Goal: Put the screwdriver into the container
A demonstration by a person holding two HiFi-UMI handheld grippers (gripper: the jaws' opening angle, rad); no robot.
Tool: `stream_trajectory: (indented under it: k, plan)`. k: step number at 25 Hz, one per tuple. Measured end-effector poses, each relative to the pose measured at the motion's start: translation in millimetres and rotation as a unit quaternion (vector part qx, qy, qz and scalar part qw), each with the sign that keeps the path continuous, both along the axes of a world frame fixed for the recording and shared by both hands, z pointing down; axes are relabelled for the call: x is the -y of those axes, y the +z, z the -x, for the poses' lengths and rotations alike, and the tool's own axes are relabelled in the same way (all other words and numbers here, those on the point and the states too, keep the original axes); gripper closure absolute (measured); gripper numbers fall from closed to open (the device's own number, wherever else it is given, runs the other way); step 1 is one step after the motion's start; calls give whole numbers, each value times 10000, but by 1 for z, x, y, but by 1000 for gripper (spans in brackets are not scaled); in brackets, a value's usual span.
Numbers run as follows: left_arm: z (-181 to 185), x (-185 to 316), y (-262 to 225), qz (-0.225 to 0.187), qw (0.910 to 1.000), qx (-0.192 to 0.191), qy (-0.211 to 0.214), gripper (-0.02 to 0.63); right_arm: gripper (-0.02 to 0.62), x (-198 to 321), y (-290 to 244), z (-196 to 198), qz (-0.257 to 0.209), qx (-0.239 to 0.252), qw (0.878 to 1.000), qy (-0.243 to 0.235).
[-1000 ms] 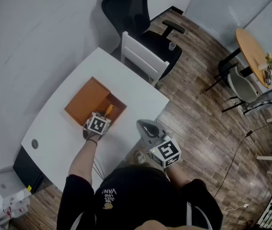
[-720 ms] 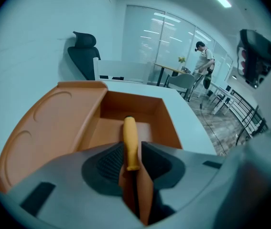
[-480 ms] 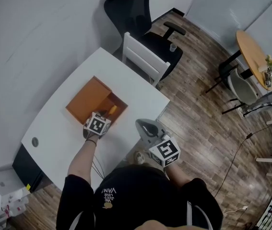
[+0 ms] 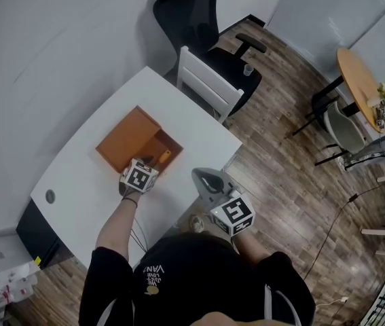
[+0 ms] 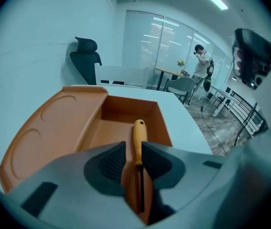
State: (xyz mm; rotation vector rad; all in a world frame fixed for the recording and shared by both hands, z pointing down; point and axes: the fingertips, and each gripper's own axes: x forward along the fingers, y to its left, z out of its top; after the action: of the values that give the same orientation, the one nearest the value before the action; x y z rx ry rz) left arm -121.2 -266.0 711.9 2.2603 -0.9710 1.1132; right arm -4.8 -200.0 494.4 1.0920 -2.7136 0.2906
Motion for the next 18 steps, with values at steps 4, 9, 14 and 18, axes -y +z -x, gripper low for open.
stream_trajectory:
  k: [4,9,14,18]
  plan:
    - [1,-1,-4,-79,10000,-14,-57,509,583,-1,-1,0,-1,12,10000,6]
    - [2,-2,-9,-179,9997,-80,-111,509,583,-5,-1,4,-33,36,10000,-85]
    - [5,-2,-17,-379,9991,-85,-173,532,583,-9,-3,7,-51,64,9999,-116]
    - [4,-1,-23,-486,9986,-104,-192,560,583,-10,-3,7,-60,74,9999,-139]
